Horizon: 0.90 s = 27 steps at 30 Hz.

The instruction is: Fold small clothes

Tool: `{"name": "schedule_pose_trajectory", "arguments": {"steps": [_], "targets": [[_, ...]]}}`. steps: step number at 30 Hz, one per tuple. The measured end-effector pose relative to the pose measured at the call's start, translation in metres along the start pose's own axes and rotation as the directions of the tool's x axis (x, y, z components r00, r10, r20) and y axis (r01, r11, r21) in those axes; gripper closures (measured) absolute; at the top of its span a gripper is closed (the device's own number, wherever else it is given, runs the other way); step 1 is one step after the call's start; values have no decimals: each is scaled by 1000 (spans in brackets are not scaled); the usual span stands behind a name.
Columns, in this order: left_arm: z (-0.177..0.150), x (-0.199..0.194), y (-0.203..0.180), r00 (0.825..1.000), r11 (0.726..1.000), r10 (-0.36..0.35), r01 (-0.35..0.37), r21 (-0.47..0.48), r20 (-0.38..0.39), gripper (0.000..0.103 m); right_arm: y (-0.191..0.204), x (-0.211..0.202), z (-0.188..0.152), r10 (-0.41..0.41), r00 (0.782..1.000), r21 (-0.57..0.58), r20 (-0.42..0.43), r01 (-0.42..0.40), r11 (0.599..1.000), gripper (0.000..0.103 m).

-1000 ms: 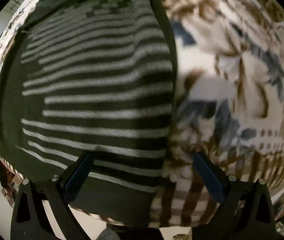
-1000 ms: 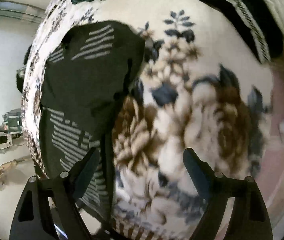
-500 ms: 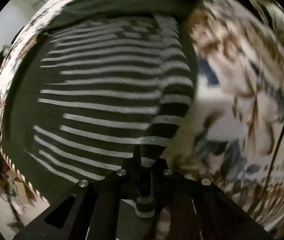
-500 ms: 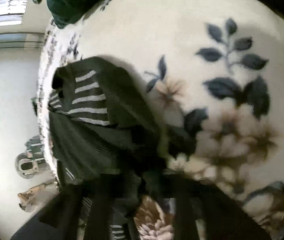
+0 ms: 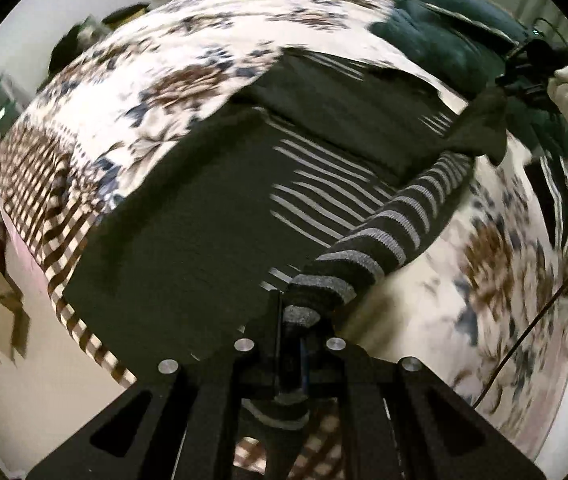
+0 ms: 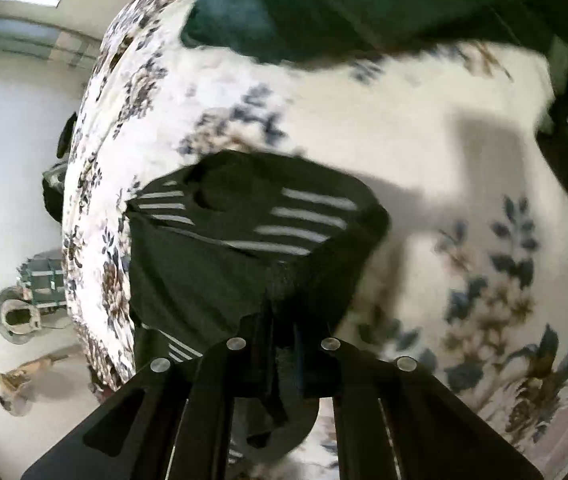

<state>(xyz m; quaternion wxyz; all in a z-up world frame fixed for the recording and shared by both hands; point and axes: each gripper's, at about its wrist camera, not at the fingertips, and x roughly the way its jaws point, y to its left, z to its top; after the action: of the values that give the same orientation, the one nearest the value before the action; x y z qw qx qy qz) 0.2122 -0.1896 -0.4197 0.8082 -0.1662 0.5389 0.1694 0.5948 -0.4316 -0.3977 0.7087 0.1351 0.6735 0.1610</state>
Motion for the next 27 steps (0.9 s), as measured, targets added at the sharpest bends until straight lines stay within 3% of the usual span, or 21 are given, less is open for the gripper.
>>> {"name": "schedule_pose_trajectory", "arguments": {"steps": [4,8,13,22,24,27], "targets": [[21,24,57,998,994,-47,44,-101,-33,99,72,12,26,-37,999,-59,17,37,998,96],[37,47,98,993,988,-92,83,-134,-67,99,143,55,47,-101,995,-106,10,101,989,96],[50,51,135,985,975,-150,133,-176,-88,99,203,112,66,-164,986,-108,-11,162,981,96],[58,77,205,981,955,-152,114,-272,-123,99,310,214,85,-235,970,-182,-54,222,958,96],[57,91,216,972,952,-174,124,-281,-159,98,332,243,85,-272,961,-221,-56,254,942,96],[52,106,233,943,913,-274,194,-360,-187,91,343,279,87,-295,949,-234,-113,263,936,92]]}}
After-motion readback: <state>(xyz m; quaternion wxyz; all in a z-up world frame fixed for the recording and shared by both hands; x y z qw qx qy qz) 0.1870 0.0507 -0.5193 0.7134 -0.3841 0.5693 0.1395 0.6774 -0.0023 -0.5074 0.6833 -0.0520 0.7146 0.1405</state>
